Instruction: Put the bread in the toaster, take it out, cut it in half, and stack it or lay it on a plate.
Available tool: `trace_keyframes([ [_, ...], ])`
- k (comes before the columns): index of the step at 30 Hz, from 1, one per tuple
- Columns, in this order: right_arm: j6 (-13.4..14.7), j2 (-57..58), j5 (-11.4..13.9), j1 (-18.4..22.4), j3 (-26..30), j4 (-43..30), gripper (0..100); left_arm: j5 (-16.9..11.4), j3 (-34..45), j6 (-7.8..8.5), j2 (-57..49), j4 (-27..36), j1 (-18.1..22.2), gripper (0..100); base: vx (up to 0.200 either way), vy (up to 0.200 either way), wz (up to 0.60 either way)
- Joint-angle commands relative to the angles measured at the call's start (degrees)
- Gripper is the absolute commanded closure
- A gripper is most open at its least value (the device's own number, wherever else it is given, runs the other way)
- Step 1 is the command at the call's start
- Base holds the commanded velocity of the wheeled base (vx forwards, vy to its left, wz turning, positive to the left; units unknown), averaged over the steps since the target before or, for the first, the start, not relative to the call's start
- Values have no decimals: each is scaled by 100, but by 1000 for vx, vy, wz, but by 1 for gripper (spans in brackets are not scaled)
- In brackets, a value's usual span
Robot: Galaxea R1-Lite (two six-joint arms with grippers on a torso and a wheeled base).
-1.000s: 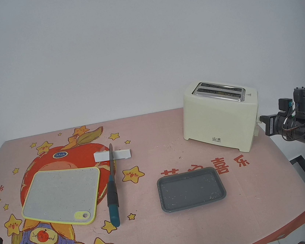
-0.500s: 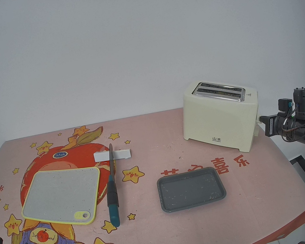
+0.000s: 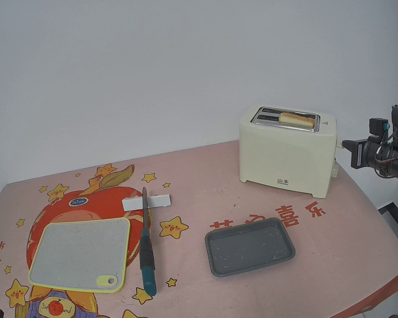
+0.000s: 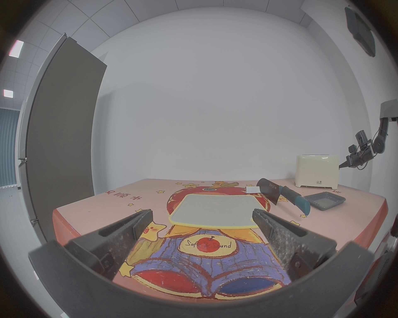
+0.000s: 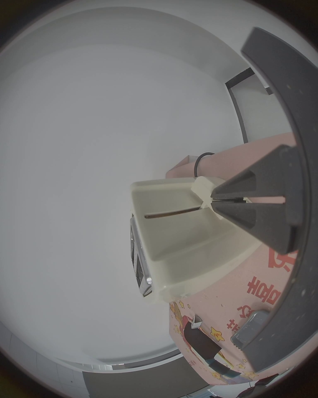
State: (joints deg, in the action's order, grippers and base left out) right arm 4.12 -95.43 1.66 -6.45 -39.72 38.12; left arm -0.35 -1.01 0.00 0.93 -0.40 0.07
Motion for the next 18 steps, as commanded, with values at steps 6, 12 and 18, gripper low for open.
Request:
trace_keyframes([
  [6, 19, 472, 10, 74, -54, 11, 100, 0, 101, 0, -40, -4, 1, 0, 0, 0, 0],
  [12, 1, 666, 10, 161, -27, -50, 100, 0, 101, 0, -40, -4, 1, 0, 0, 0, 0],
  [18, -60, 631, 159, 882, -1, -50, 100, 0, 101, 0, -40, -4, 1, 0, 0, 0, 0],
])
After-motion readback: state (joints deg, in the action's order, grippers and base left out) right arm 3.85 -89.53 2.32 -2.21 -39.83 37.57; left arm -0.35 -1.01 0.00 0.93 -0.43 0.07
